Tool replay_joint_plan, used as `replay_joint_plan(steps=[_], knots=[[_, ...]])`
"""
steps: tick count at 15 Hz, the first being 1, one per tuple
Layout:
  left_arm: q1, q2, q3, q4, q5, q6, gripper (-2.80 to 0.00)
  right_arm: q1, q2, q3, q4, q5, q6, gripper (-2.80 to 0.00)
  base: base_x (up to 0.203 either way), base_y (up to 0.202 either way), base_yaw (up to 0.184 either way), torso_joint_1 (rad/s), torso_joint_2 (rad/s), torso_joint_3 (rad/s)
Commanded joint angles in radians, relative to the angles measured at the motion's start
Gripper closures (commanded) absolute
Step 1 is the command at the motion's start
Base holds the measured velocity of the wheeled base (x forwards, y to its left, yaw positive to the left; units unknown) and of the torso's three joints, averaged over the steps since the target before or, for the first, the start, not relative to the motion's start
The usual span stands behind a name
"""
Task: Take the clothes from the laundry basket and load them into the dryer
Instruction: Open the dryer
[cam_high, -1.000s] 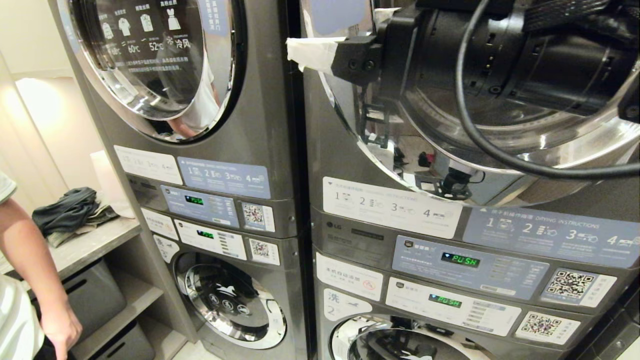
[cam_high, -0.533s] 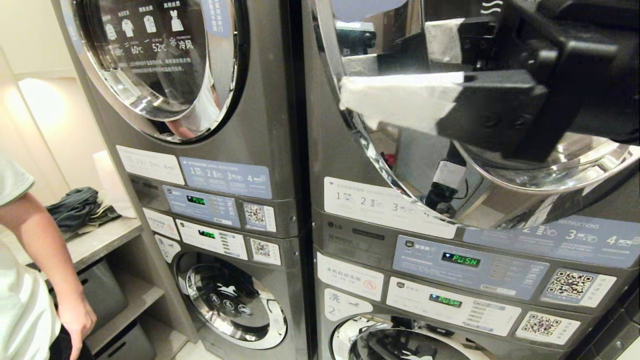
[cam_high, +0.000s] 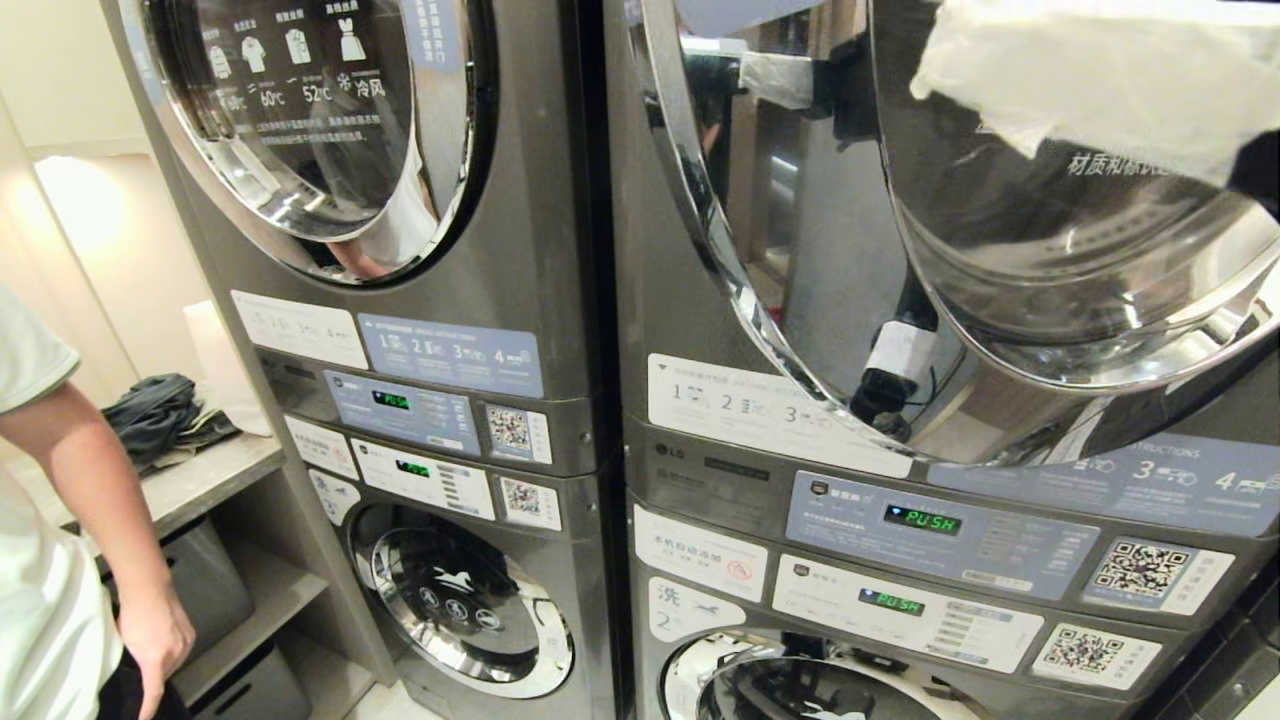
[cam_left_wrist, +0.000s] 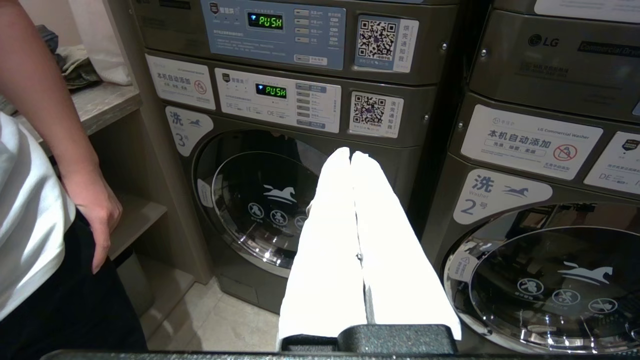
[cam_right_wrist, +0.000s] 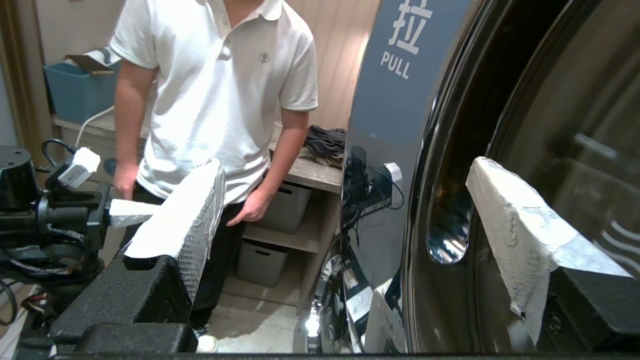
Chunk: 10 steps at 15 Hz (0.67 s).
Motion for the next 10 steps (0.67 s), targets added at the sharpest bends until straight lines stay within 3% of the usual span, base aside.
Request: replay_joint_plan(steps=[1,10], knots=[[-0.001,0.0,0.0,0.0,0.0,0.0,0.0,0.0,-0.04,0.034,-0.008,-0.022,-0.002,-2.8,0.0,0.0,0.0,0.0,0.0,0.0],[-0.001,0.0,0.0,0.0,0.0,0.0,0.0,0.002,0.061,0.031,-0.071,-0.026,-0.005,-2.8,0.0,0.0,0.0,0.0,0.0,0.0]])
